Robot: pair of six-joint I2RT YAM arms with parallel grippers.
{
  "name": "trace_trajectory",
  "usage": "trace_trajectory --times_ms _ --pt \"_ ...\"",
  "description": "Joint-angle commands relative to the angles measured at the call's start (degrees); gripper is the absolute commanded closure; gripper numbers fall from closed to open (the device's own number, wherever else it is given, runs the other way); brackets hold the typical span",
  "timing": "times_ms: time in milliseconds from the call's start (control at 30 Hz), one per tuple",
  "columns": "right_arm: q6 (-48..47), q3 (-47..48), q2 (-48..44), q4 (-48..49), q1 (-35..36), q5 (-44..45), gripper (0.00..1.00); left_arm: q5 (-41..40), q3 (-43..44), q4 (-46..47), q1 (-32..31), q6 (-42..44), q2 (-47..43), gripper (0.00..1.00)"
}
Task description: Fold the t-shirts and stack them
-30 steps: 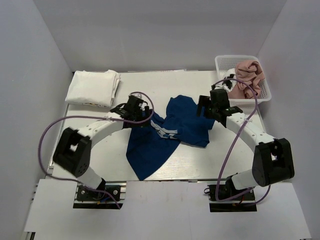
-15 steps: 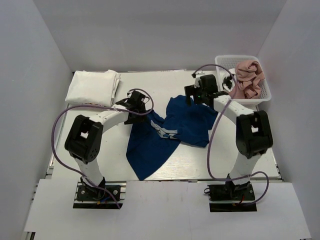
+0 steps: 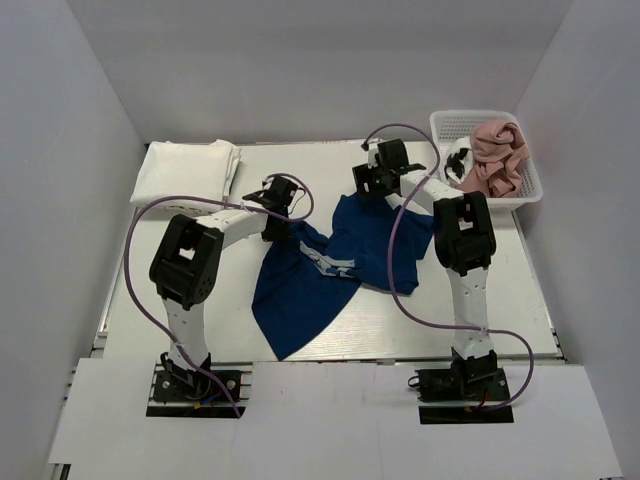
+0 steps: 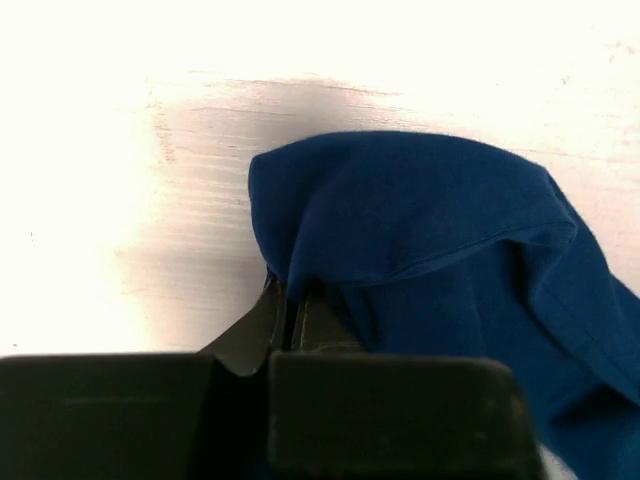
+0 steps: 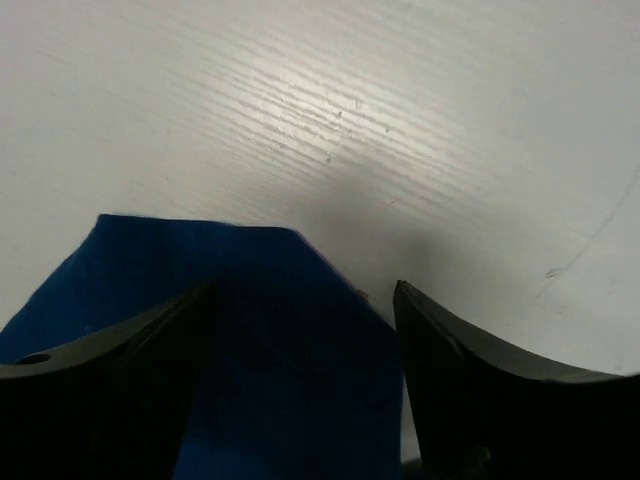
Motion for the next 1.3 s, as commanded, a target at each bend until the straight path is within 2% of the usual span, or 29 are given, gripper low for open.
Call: trace_trajectory --times_ms 0,67,100,200,233,333,433,500,533,600,633,700,733,767,867,900,1033,1167,1267 --pt "-0.84 2.47 2.47 -2.25 1.34 0.84 0.24 -1.24 -0.49 -1.06 0.26 0.52 -2.25 1.0" --pt "-0.75 4.14 3.79 -3.83 2.3 2.15 0.33 -2.57 0.04 -1.94 0.26 0.52 -2.87 1.0" --pt "-0.84 4.84 4.93 -4.71 2.22 2.25 0.44 -2.57 0.56 -1.94 0.26 0.52 -4.26 1.0" --pt "0.21 5.55 5.12 -4.63 2.83 4.53 0.81 -3.19 0.56 -1.94 0.26 1.22 -6.55 1.0" --pt "0.3 5.47 4.68 -4.63 3.01 4.53 1.0 -4.93 0.56 -1.94 0.26 1.83 -8.39 1.0" --pt "1.09 4.41 0.3 -3.67 2.92 7.17 1.0 -9.32 1.08 -3.26 0.26 1.84 -13.21 1.0" --pt "2.06 -4.69 -11.21 1.86 3.01 12.17 1.0 -15.64 2.14 -6.33 -0.35 0.62 -18.06 1.0" --pt "2.5 -11.04 -21.13 7.47 3.1 16.3 1.0 -19.35 2.14 -8.09 -1.14 -0.88 -24.03 1.0" --pt "2.76 -15.15 -30.91 8.72 3.27 17.53 1.0 -19.36 2.14 -10.27 -1.14 -1.5 -26.14 1.0" --pt "3.03 -22.26 -37.39 12.24 3.71 26.03 1.0 -19.88 0.67 -10.82 -1.67 -2.73 -33.66 1.0" --pt "3.03 -23.79 -46.82 15.38 3.54 27.46 1.0 -19.89 -0.05 -10.21 -1.67 -2.73 -36.41 1.0" --pt "2.42 -29.13 -52.6 16.99 3.27 28.96 1.0 -19.89 -2.07 -9.33 -1.67 -2.04 -41.86 1.0" --pt "2.06 -30.99 -61.33 19.26 3.53 29.05 1.0 -18.85 -2.6 -8.19 -1.67 -2.03 -47.37 1.0" --pt "2.06 -31.01 -63.85 19.37 3.54 29.06 1.0 -18.83 -2.6 -7.57 -1.67 -1.07 -50.21 1.0" --pt "2.15 -31.98 -74.91 18.49 3.45 26.69 1.0 -13.84 -2.6 -3.54 -1.67 2.43 -60.82 1.0" --pt "2.06 -31.46 -79.13 17.62 3.28 23.2 1.0 -10.78 -1.99 -2.74 -1.67 3.15 -63.31 1.0" --pt "1.1 -28.47 -90.74 17.61 3.36 19.22 1.0 0.3 -0.41 3.3 -0.53 6.48 -73.6 1.0" --pt "0.04 -21.44 -93.05 14.28 3.1 15.78 1.0 10.41 5.21 4.03 -0.01 8.69 -77.39 1.0" --pt "-1.45 -15.2 -92.01 13.04 3.01 13.67 1.0 12.1 9.78 2.72 0.0 8.69 -75.91 1.0"
